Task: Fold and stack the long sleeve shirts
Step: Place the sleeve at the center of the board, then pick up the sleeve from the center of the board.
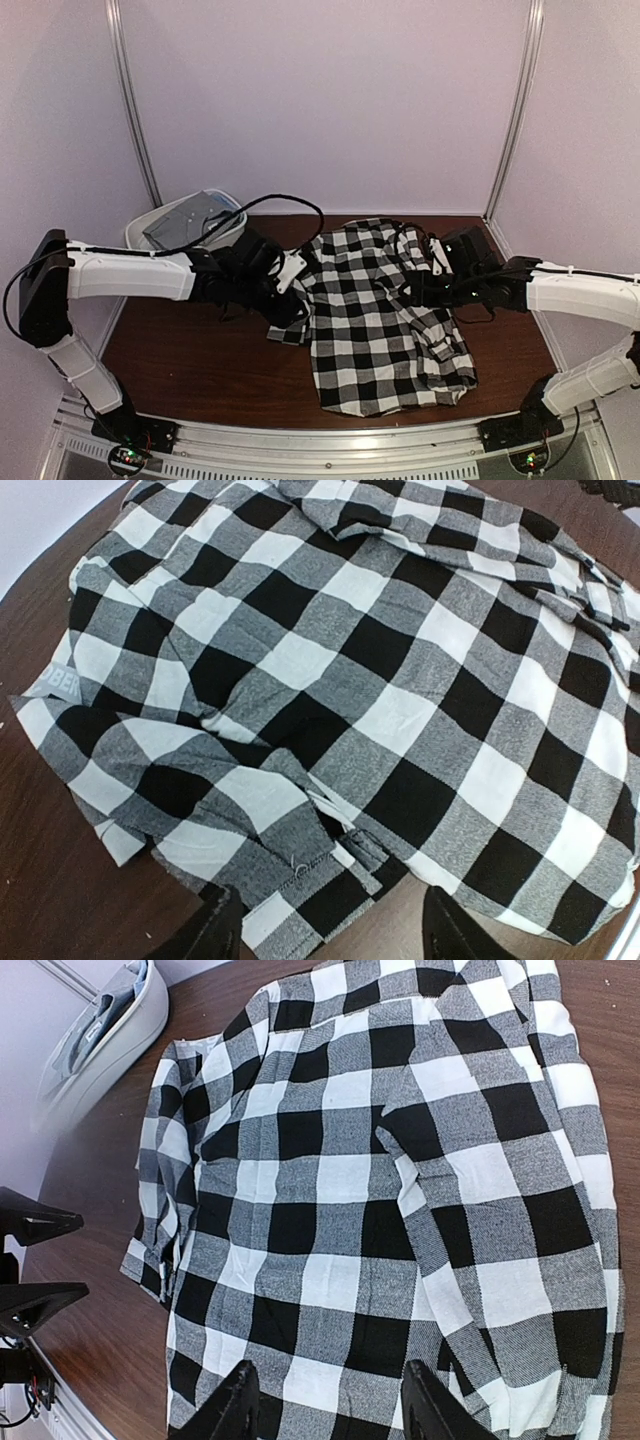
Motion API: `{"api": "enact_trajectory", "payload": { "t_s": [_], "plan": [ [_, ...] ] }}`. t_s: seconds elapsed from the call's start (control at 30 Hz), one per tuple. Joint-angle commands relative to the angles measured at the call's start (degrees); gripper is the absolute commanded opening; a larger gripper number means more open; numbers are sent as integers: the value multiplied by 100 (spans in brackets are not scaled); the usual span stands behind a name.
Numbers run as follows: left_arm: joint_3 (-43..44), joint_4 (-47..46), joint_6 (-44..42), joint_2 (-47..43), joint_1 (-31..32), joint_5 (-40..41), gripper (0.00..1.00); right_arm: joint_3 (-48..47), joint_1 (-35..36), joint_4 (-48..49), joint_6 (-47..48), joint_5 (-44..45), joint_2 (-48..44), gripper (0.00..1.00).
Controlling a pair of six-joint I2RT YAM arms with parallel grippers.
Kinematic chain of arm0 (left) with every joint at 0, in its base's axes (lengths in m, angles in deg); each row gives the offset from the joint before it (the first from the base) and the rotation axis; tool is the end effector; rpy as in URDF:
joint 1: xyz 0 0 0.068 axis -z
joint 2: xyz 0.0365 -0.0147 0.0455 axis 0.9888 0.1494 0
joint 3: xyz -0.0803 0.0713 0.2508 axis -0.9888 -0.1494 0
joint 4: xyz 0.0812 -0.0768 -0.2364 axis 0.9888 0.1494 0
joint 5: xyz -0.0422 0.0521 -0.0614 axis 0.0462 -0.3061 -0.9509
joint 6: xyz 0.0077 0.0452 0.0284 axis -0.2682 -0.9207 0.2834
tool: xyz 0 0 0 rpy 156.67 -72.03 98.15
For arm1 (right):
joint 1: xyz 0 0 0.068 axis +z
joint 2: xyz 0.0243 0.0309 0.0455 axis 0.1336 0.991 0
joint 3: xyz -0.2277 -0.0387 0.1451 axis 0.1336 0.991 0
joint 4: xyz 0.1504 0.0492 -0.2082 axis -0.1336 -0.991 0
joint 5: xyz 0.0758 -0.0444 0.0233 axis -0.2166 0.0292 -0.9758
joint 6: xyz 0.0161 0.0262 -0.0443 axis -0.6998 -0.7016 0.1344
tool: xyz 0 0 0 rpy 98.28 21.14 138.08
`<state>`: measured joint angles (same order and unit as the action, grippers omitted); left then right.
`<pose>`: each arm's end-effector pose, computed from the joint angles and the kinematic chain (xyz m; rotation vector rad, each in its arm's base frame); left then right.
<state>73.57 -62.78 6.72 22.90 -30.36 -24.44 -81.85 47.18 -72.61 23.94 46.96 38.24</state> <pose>0.2215 -0.2747 0.2128 0.9412 2.2870 -0.4643 0.2025 0.1712 0.2387 -0.1498 2.4126 0.7409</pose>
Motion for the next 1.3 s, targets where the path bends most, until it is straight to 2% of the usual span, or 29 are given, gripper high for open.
{"api": "enact_trajectory", "payload": {
  "t_s": [0.0, 0.13, 0.33, 0.43, 0.97, 1.27],
  "plan": [
    [-320, -555, 847, -674, -56, -127, 63, -112, 56, 122, -14, 38, 83, 50],
    [-623, -499, 1796, -895, -151, 328, 62, -126, 113, 135, 25, 12, 222, 50],
    [-1201, -358, 3132, -985, -514, 269, 56, -239, 208, 153, 75, 17, 408, 50],
    [-1365, -328, 3469, -926, -605, 314, 55, -290, 248, 153, 99, 38, 483, 50],
    [-1139, -377, 3620, 234, -636, 70, 49, -375, 425, 144, 122, 122, 588, 50],
    [-1033, -461, 3619, 479, -501, -256, 39, -499, 554, 171, 137, 189, 725, 50]
  ]
}}
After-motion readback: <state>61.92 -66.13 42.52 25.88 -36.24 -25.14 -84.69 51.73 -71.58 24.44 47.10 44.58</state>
